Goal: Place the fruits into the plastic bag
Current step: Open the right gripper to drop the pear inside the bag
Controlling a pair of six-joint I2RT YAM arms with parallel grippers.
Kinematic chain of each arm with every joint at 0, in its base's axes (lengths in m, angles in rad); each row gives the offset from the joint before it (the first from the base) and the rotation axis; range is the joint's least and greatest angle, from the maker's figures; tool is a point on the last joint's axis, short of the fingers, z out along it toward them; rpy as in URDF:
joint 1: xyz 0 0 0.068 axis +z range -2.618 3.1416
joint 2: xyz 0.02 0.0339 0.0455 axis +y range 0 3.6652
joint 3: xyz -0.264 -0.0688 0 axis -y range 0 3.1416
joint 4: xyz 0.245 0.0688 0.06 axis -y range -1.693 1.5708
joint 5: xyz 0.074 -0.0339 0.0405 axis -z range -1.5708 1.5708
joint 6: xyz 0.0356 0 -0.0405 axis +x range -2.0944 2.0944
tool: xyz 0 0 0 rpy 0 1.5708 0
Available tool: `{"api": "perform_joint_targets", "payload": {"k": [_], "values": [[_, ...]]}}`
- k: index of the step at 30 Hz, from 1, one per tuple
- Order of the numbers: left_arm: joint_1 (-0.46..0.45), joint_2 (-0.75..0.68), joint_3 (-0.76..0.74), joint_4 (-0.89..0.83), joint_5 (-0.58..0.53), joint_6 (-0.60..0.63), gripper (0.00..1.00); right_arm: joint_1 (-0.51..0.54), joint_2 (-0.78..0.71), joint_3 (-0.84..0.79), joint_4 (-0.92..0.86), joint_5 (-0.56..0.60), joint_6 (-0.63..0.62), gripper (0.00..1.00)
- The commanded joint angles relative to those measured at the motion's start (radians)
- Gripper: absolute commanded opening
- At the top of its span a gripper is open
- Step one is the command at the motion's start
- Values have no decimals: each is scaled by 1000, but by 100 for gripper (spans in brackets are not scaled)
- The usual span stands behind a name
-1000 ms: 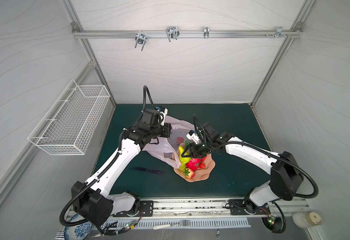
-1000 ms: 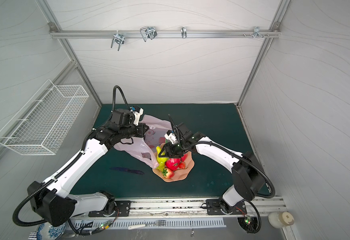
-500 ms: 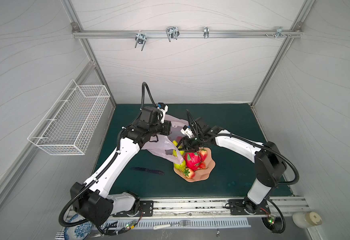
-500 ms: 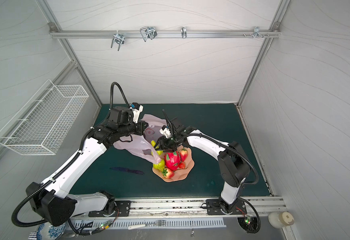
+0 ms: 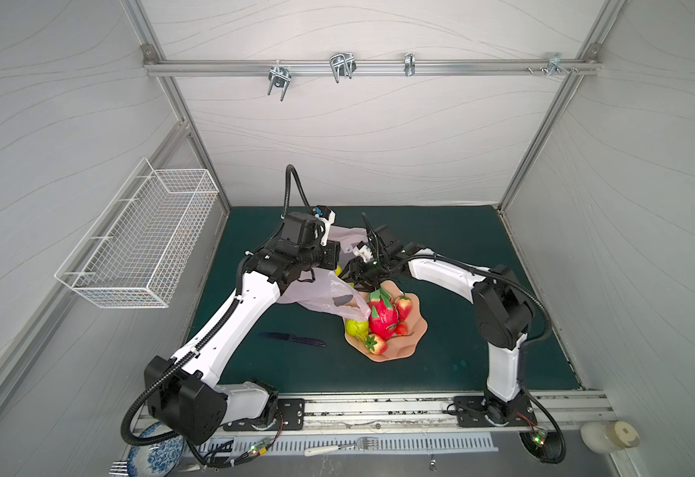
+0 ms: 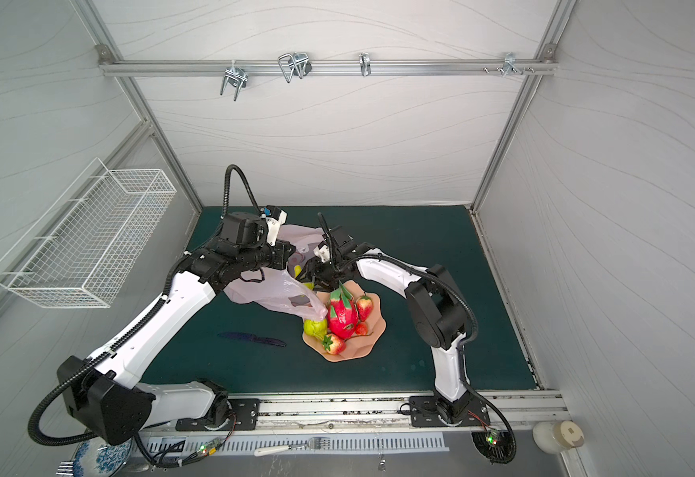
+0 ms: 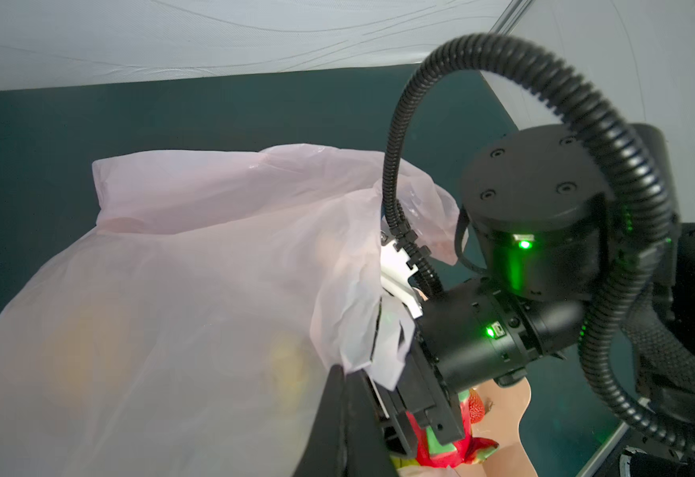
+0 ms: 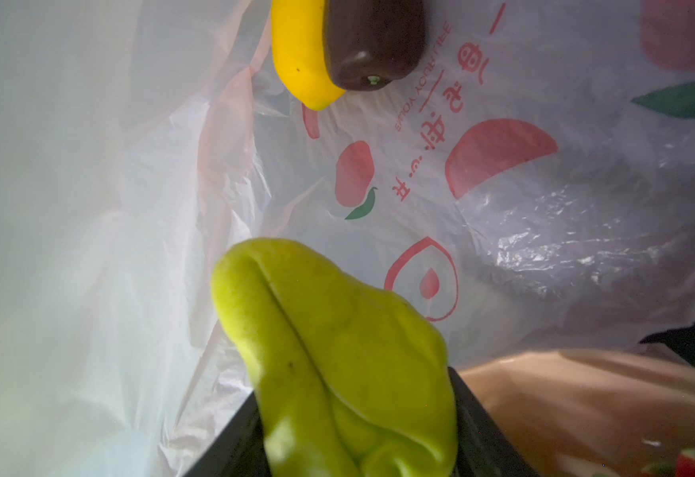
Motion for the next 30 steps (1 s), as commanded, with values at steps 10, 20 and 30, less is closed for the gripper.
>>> {"api": "perform_joint_targets", "payload": {"k": [10,20,30], "values": [[4,-11,-39,65,7,11,0,61,138,161,-69,169,141,27],[12,-31,-74,79,-1,-1,0,74,164,210,-78,152,134,58],[24,-52,-88,85,-1,-16,0,73,78,139,97,33,119,90]]}}
